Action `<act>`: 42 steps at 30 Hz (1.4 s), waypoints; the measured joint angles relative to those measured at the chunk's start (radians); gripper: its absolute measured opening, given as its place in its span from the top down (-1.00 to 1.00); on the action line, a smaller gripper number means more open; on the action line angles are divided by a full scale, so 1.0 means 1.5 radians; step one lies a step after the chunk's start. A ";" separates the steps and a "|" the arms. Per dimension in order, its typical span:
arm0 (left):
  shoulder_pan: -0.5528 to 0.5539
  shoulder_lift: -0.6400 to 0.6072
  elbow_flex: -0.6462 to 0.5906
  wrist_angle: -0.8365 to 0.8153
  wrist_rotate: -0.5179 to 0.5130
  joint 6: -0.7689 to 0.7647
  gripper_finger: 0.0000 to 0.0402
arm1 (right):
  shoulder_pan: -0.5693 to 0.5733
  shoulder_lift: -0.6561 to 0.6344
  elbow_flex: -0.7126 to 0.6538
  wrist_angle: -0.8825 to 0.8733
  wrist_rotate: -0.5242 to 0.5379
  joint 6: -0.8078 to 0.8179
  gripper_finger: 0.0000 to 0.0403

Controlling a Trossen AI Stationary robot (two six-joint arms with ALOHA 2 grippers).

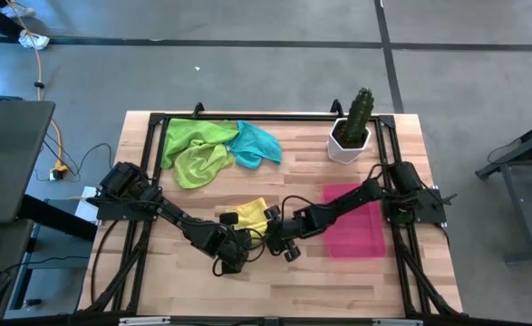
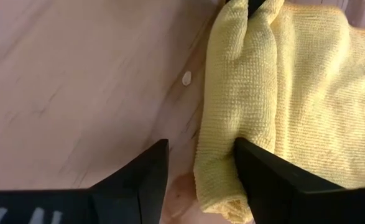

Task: Roll microfiber towels into tight, uniform cylinder then place into a basket
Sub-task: Roll the yellow microfiber towel

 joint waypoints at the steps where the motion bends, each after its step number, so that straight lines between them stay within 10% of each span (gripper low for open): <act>1: 0.000 0.000 0.000 0.000 0.000 0.000 0.91 | -0.001 0.000 0.000 0.000 0.001 0.000 0.12; 36: 0.001 -0.007 -0.001 0.015 -0.002 -0.007 0.87 | -0.040 0.001 0.000 -0.011 0.020 0.021 0.13; 42: 0.001 -0.005 0.011 0.004 -0.007 0.000 0.85 | -0.044 0.002 0.002 -0.032 0.001 0.036 0.37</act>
